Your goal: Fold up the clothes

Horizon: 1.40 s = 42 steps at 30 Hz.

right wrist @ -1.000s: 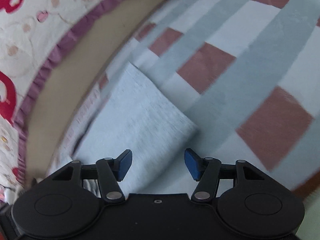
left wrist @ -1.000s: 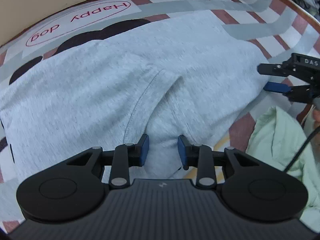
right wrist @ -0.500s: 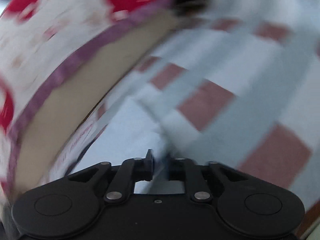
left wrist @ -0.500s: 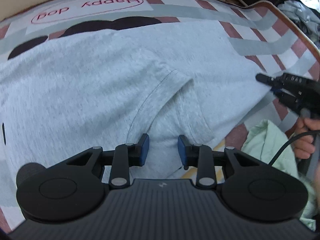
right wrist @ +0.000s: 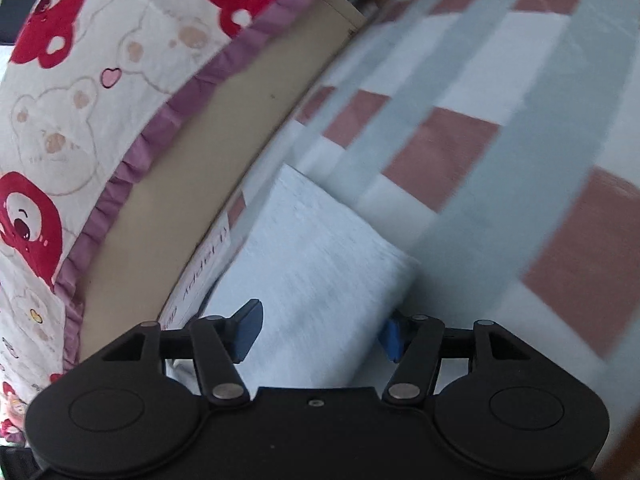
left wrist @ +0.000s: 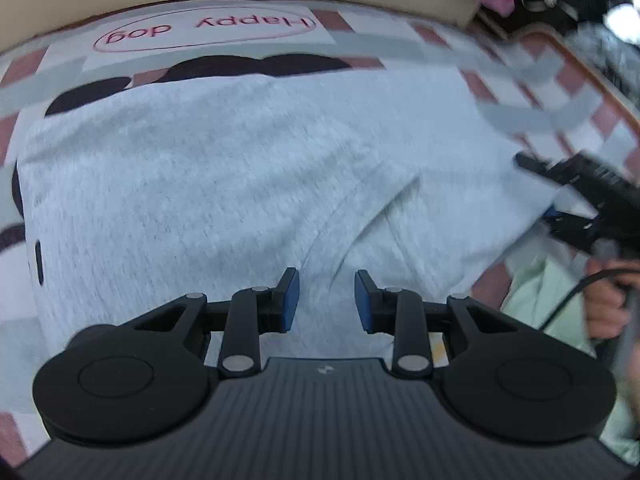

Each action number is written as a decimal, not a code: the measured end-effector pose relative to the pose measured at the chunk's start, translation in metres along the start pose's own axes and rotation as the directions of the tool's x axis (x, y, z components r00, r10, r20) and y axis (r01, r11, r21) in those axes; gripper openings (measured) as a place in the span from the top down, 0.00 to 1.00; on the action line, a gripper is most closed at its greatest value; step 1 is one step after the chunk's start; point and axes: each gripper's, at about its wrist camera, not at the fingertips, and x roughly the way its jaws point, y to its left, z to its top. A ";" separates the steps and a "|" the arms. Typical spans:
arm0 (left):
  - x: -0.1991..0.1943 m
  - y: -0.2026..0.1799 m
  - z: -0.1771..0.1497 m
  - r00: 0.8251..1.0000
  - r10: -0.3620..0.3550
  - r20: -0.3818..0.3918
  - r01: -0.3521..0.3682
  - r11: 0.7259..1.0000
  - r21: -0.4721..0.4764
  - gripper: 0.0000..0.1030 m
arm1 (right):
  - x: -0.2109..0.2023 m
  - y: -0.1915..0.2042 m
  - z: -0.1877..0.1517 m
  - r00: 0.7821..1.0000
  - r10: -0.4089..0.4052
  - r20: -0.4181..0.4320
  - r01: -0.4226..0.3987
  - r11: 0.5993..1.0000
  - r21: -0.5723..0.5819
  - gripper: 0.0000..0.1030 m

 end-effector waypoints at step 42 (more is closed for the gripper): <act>-0.062 0.079 -0.033 0.976 -0.096 0.196 0.108 0.993 -0.050 0.63 | 0.039 0.211 -0.192 0.861 -0.124 -0.493 -0.414 0.390 -0.823 0.93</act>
